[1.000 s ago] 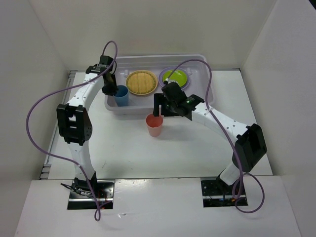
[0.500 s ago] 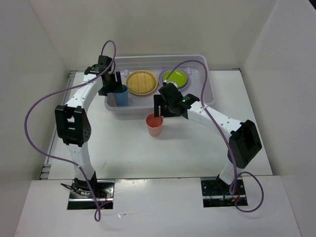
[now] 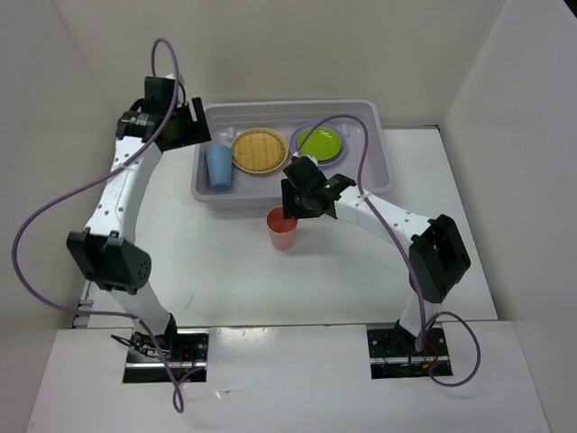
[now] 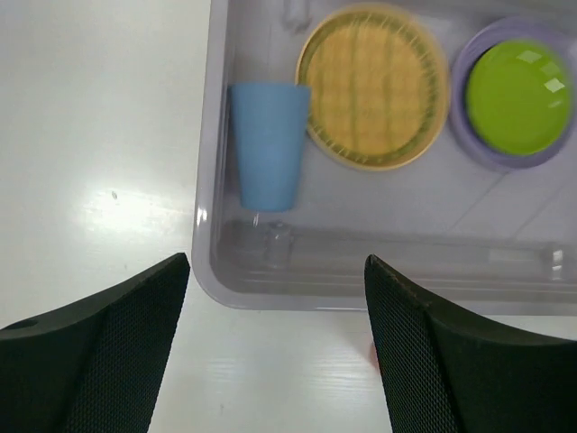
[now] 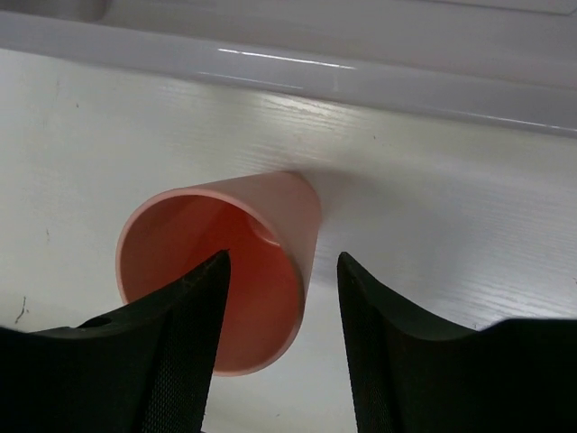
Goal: Place the mixed dishes into the plastic bin
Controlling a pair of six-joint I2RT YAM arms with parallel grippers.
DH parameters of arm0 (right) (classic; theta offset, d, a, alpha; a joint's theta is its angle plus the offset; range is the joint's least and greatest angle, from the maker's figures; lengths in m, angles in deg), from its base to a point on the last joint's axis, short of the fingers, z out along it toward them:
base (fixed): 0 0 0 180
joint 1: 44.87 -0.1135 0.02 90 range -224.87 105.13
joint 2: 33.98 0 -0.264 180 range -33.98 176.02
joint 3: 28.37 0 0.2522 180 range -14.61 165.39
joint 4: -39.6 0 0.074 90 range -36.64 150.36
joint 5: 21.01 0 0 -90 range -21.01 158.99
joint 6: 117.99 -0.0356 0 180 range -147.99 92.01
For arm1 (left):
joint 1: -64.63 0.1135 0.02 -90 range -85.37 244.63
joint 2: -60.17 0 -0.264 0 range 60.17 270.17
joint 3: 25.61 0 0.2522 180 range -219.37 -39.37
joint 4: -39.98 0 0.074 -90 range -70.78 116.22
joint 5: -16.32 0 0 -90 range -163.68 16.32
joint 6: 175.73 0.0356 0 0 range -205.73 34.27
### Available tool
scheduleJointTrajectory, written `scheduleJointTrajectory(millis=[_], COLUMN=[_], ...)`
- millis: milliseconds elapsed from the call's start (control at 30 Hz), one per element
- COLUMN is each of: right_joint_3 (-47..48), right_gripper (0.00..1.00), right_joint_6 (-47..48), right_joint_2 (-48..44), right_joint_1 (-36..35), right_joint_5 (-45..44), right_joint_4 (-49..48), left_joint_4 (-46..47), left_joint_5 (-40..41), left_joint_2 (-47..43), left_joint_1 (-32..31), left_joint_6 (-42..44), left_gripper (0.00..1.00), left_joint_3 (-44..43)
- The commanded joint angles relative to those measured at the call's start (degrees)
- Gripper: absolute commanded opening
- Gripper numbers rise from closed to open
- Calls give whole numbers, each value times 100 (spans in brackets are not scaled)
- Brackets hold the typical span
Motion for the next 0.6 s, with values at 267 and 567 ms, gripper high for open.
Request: scheduleJointTrajectory(millis=[267,567], right_joint_3=[59,409], right_gripper=[34,0], right_joint_6=[-66,-66], right_joint_2=[290,-183], right_joint_1=[-170,-223], right_joint_5=[-210,-377], right_joint_4=[41,743], left_joint_4=[226,481], left_joint_5=[-529,-644], left_joint_2=[-2128,-2543], left_joint_1=[26,26], left_joint_6=[-347,-453], left_gripper=[85,85], left_joint_3=[-875,-752])
